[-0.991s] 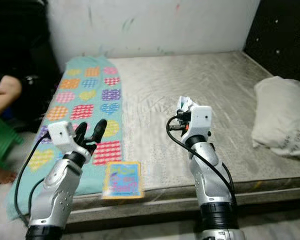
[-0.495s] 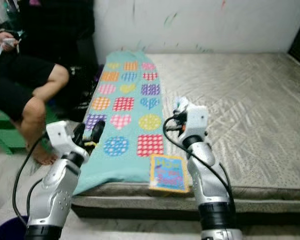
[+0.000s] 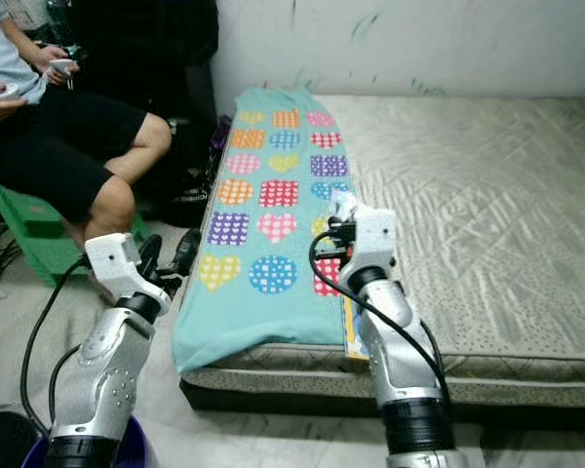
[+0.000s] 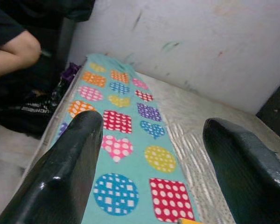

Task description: Clean up the room

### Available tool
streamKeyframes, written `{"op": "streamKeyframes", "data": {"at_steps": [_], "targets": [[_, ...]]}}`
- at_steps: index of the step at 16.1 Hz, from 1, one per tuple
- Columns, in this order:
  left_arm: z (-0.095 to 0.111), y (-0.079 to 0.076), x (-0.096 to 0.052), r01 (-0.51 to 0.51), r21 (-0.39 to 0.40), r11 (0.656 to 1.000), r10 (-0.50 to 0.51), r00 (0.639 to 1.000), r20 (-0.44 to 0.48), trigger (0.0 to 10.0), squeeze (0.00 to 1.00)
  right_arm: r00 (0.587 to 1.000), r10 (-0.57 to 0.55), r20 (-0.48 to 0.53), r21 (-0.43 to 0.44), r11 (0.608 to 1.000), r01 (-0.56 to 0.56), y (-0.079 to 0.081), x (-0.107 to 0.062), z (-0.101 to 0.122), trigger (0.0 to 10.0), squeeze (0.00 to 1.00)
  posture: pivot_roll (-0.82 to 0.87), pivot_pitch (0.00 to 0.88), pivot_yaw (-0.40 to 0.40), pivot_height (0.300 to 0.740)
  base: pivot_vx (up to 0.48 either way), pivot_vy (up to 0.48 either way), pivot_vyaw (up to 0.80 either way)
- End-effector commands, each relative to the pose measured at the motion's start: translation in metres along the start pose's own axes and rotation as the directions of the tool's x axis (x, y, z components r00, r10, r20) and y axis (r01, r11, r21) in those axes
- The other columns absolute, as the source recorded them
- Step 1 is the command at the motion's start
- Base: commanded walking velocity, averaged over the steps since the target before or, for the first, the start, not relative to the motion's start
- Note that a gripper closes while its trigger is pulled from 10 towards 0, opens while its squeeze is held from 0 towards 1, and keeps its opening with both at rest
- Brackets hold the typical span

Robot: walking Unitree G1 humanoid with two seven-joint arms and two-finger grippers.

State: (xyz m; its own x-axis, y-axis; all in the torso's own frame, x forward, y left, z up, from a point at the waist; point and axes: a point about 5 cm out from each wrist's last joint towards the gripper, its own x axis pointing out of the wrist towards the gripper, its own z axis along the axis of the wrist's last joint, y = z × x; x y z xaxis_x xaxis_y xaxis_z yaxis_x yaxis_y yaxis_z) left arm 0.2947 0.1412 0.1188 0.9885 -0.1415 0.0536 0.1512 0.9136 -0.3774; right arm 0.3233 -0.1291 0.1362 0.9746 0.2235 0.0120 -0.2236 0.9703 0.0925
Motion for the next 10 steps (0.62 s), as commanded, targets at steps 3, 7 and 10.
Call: {"op": "streamKeyframes", "data": {"at_steps": [3, 7, 10], "targets": [[0.0016, 0.0013, 0.0006, -0.017, 0.015, 1.0, 0.017, 1.0, 0.005, 10.0, 0.0, 0.999, 0.025, 0.025, -0.009, 1.0, -0.025, 0.0039, 0.0006, 0.0069, 10.0, 0.0, -0.01, 0.0, 0.028, 0.74, 0.0, 0.0, 0.0], [0.0012, 0.0008, 0.0009, -0.022, 0.016, 1.0, 0.022, 1.0, 0.005, 10.0, 0.0, 0.998, 0.047, 0.035, -0.031, 0.998, -0.046, 0.0069, 0.0, 0.0089, 10.0, 0.0, -0.01, 0.008, 0.026, 0.74, 0.0, 0.0, 0.7], [0.0022, 0.0006, 0.001, -0.027, 0.015, 1.0, 0.027, 1.0, 0.01, 10.0, 0.0, 0.998, 0.055, 0.034, -0.032, 0.998, -0.054, 0.0095, 0.0003, 0.0089, 10.0, 0.0, -0.01, 0.013, 0.022, 0.74, 0.0, 0.0, 0.8]]}}
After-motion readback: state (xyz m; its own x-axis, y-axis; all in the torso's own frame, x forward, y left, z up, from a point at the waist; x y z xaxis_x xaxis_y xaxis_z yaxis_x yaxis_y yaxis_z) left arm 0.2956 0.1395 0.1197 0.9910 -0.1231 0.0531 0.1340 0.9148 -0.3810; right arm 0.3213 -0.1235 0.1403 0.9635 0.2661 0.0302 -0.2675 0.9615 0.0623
